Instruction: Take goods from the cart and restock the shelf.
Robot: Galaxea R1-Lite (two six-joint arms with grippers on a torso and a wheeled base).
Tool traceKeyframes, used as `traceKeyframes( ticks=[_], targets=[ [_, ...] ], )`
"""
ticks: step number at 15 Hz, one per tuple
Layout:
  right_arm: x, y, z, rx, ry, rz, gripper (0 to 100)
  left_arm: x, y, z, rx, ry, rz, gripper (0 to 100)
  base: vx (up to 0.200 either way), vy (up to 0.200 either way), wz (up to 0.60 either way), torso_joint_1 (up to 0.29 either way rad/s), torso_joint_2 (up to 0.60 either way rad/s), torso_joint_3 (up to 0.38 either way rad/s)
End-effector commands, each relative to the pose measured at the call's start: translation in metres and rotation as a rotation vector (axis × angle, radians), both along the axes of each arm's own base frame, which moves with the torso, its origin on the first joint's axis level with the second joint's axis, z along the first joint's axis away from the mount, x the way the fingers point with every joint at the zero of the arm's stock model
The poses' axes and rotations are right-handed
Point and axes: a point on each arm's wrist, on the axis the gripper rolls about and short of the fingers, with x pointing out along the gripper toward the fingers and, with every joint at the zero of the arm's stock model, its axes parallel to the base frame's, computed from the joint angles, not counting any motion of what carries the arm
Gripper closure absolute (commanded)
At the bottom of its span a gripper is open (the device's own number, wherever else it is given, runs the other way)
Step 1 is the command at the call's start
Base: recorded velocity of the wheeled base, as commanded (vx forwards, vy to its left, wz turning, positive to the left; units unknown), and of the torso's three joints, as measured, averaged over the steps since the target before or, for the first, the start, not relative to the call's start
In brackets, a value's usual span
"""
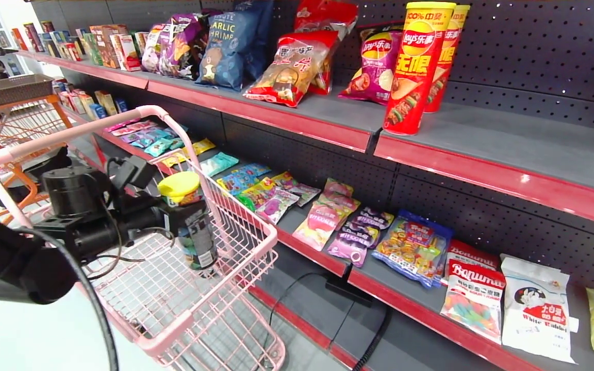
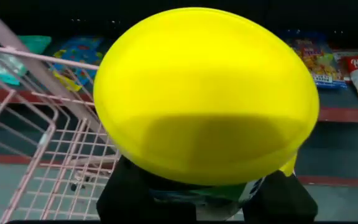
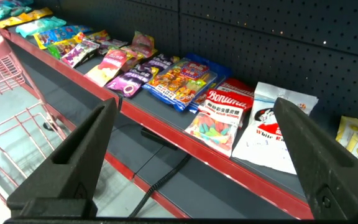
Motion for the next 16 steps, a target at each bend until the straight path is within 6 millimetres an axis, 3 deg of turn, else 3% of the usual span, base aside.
traceKeyframes(
  ticks=[1,5,9,12,16],
  targets=[
    [0.000,0.000,0.000,0.001,0.001,0.000,0,-0.084,0.027,0.053,-0.009,-0.090,0.120,100,0.000,0.000,0.00,0.000,0.00,0.000],
    [0.000,0.000,0.000,0.002,0.000,0.000,0,-0.200,0.025,0.083,-0.059,-0.101,0.168,100,0.000,0.000,0.00,0.000,0.00,0.000],
    [0.000,0.000,0.000,0.002,0.000,0.000,0,-0.289,0.016,0.079,-0.057,-0.086,0.168,100,0.000,0.000,0.00,0.014,-0.04,-0.027],
    [0.000,0.000,0.000,0.002,0.000,0.000,0,-0.319,0.013,0.067,-0.054,-0.113,0.173,100,0.000,0.000,0.00,0.133,-0.40,-0.258],
    [0.000,0.000,0.000,0.002,0.001,0.000,0,-0.316,0.018,0.064,-0.024,-0.099,0.402,100,0.000,0.000,0.00,0.195,-0.52,-0.337]
  ],
)
